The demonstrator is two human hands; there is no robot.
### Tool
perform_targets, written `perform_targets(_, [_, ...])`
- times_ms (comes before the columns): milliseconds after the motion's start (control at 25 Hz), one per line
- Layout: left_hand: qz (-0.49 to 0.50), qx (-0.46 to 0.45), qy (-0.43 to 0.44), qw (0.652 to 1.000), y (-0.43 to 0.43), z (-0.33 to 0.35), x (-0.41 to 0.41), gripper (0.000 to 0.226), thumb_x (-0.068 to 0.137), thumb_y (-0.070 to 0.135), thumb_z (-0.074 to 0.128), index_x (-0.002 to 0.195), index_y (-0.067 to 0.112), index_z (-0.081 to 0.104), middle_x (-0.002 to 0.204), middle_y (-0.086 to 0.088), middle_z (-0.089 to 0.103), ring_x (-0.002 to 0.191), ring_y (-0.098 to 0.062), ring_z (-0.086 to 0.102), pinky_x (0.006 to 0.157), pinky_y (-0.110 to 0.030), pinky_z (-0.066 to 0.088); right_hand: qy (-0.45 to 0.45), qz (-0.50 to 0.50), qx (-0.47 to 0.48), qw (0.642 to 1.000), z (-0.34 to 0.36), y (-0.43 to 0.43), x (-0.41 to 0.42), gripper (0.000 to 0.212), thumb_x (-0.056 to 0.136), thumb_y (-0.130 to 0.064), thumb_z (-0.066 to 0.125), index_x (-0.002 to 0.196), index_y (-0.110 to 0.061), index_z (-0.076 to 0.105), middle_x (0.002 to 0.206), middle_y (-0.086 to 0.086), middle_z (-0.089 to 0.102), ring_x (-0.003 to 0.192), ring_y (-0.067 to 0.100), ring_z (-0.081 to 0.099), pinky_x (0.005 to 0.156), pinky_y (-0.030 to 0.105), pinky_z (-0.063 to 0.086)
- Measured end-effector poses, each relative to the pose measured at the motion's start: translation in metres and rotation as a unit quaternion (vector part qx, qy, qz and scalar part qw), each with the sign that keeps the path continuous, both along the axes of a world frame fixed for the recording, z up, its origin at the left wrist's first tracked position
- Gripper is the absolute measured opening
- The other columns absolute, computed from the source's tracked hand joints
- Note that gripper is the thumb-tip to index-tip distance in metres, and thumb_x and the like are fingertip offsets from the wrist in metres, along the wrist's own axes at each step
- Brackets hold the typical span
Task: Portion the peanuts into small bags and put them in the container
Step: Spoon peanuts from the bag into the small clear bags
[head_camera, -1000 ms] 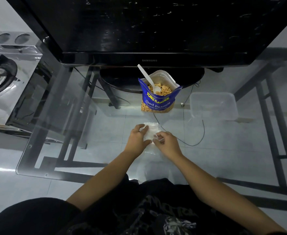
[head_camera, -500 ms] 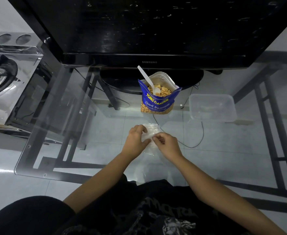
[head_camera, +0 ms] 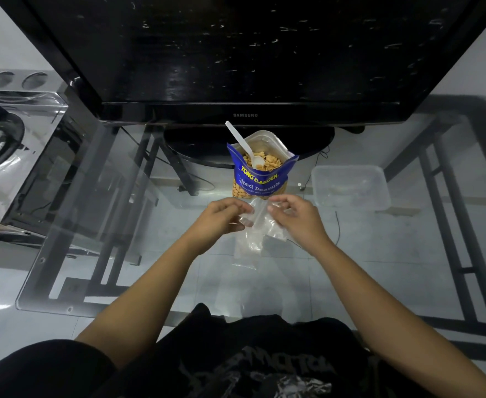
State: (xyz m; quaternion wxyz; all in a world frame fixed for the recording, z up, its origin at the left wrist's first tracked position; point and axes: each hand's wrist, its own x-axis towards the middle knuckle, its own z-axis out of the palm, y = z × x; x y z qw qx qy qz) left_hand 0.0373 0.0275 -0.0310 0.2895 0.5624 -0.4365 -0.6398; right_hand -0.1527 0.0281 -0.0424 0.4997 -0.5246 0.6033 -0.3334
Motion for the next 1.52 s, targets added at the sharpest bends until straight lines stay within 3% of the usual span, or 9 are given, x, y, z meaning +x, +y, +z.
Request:
perform_targets(360, [0.033,-0.139,-0.070,0.987,-0.013,0.023,-0.003,0.025,0.082,0.002,0.066,0.093,0.023,0.056,0.078,-0.008,0.066,0.073,-0.016,0.068,0.067,-0.024,0.057,-0.104,0.013,0.046,0.993,0.019,-0.010,-0.024,0.048,0.078,-0.009,0.072,0.117,-0.028,0.052,0.108,0.004,0.067,0.097,0.019,0.065,0.077,0.027,0.054])
perform_targets(520, [0.061,-0.131,-0.122,0.982,-0.017,0.018,-0.006,0.013,0.083,0.006,0.066,0.089,0.018,0.066,0.073,-0.003,0.066,0.071,-0.015,0.064,0.069,-0.027,0.052,-0.172,0.002,0.070,0.983,0.019,-0.012,-0.029,0.047,0.083,-0.006,0.067,0.121,-0.028,0.049,0.102,0.001,0.070,0.092,0.017,0.066,0.080,0.029,0.052])
perform_targets(800, [0.107,-0.103,-0.087,0.985,-0.025,0.029,-0.015,0.006,0.084,0.008,0.064,0.085,0.011,0.070,0.076,-0.004,0.067,0.071,-0.014,0.063,0.060,-0.017,0.050,-0.181,-0.053,0.001,0.982,0.023,-0.015,-0.031,0.043,0.087,-0.013,0.063,0.120,-0.033,0.046,0.093,-0.003,0.069,0.088,0.013,0.065,0.079,0.028,0.052])
perform_targets(1040, [0.096,-0.106,-0.068,0.987,-0.030,0.041,-0.018,0.006,0.083,0.004,0.065,0.087,0.004,0.070,0.073,-0.006,0.066,0.058,-0.003,0.062,0.055,-0.011,0.048,-0.168,-0.039,0.003,0.985,0.028,-0.018,-0.033,0.054,0.084,-0.010,0.066,0.128,-0.031,0.042,0.116,0.000,0.064,0.103,0.015,0.063,0.082,0.027,0.050])
perform_targets(1120, [0.095,-0.113,-0.075,0.986,-0.031,0.044,-0.019,0.008,0.083,0.004,0.064,0.082,0.010,0.070,0.072,-0.006,0.067,0.061,-0.008,0.062,0.056,-0.013,0.049,-0.103,-0.043,-0.024,0.993,0.034,-0.018,-0.030,0.056,0.088,-0.013,0.061,0.135,-0.029,0.036,0.133,-0.004,0.052,0.122,0.014,0.050,0.092,0.023,0.042])
perform_targets(1200, [0.099,-0.120,-0.076,0.985,-0.033,0.047,-0.020,0.013,0.083,0.003,0.063,0.079,0.013,0.070,0.072,-0.008,0.067,0.064,-0.013,0.062,0.057,-0.015,0.049,0.061,-0.003,-0.126,0.990,0.042,-0.020,-0.027,0.064,0.085,-0.030,0.066,0.139,-0.026,0.033,0.144,-0.005,0.038,0.130,0.008,0.036,0.099,0.020,0.032])
perform_targets(1320, [0.084,-0.136,-0.062,0.985,-0.036,0.051,-0.023,0.013,0.082,0.000,0.061,0.080,0.010,0.070,0.076,-0.018,0.066,0.067,-0.020,0.062,0.063,-0.024,0.054,0.245,0.138,-0.243,0.928,0.054,-0.023,-0.018,0.082,0.071,-0.051,0.072,0.139,-0.023,0.037,0.142,-0.005,0.041,0.131,0.011,0.035,0.110,0.026,0.021])
perform_targets(1400, [0.066,-0.140,-0.056,0.986,-0.035,0.054,-0.025,0.013,0.082,-0.001,0.061,0.083,0.008,0.070,0.080,-0.022,0.066,0.069,-0.023,0.062,0.067,-0.028,0.054,0.278,0.155,-0.256,0.913,0.056,-0.026,-0.013,0.084,0.068,-0.055,0.073,0.138,-0.021,0.041,0.137,-0.004,0.048,0.129,0.014,0.040,0.111,0.027,0.017])
perform_targets(1520, [0.058,-0.139,-0.063,0.986,-0.034,0.055,-0.027,0.013,0.080,-0.003,0.060,0.086,0.003,0.070,0.080,-0.025,0.066,0.068,-0.023,0.061,0.066,-0.028,0.053,0.258,0.137,-0.256,0.922,0.055,-0.028,-0.009,0.078,0.068,-0.052,0.074,0.134,-0.021,0.047,0.128,-0.005,0.056,0.118,0.014,0.045,0.106,0.031,0.032])
